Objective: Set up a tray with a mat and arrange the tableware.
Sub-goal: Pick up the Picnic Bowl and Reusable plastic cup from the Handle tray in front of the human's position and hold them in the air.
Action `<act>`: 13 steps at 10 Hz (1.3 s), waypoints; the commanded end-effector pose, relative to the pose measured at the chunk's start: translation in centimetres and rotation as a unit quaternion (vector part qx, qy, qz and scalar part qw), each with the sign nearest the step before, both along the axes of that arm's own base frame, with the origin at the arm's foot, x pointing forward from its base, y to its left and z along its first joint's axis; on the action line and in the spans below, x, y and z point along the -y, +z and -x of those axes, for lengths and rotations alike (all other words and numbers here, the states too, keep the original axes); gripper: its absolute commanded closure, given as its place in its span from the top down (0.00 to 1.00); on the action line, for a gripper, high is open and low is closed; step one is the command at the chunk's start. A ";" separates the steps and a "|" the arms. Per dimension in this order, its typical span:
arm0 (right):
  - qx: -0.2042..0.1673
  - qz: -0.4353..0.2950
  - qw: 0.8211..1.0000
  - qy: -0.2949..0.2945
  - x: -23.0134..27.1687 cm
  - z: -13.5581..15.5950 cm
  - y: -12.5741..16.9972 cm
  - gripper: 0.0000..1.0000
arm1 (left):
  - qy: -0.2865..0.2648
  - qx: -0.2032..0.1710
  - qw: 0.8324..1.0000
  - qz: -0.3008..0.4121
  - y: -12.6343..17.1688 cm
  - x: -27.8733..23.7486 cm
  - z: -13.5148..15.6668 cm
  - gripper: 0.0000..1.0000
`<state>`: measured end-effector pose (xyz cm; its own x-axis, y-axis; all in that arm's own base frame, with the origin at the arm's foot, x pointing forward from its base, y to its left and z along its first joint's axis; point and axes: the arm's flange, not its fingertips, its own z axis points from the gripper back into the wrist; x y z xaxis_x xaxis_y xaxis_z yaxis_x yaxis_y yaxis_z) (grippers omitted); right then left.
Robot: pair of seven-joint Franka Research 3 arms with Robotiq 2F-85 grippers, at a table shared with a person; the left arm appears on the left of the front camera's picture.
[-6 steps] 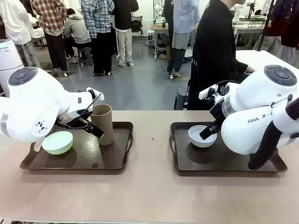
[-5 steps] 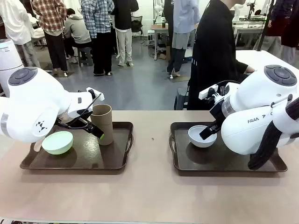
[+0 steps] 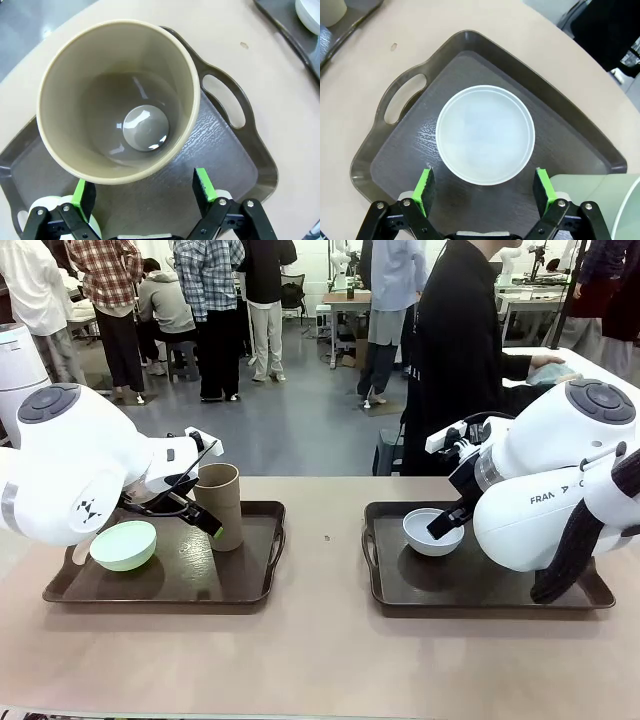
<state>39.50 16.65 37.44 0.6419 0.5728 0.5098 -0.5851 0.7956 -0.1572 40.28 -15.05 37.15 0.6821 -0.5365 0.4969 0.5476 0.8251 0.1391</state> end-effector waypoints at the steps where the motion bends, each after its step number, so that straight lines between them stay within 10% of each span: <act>1: 0.000 0.000 1.000 0.000 0.0 0.0 0.0 1.00 | 0.000 0.000 1.000 0.000 0.0 0.0 0.0 1.00; 8: 0.000 0.000 1.000 0.000 0.0 0.0 0.0 1.00 | 0.000 0.000 1.000 0.000 0.0 0.0 0.0 1.00; 9: -0.049 -0.001 0.997 -0.063 0.0 -0.3 0.7 1.00 | 0.000 0.000 1.000 0.000 0.0 0.0 0.0 1.00; 13: -0.100 0.009 0.988 -0.116 4.9 12.0 7.2 1.00 | 0.048 -0.127 0.990 -0.022 6.2 -4.4 9.6 1.00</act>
<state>34.98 14.67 44.09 0.8282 0.4393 0.3479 -0.4350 0.8954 -0.0952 36.92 -13.14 42.62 0.7717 -0.5198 0.3665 0.5256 0.8457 0.0927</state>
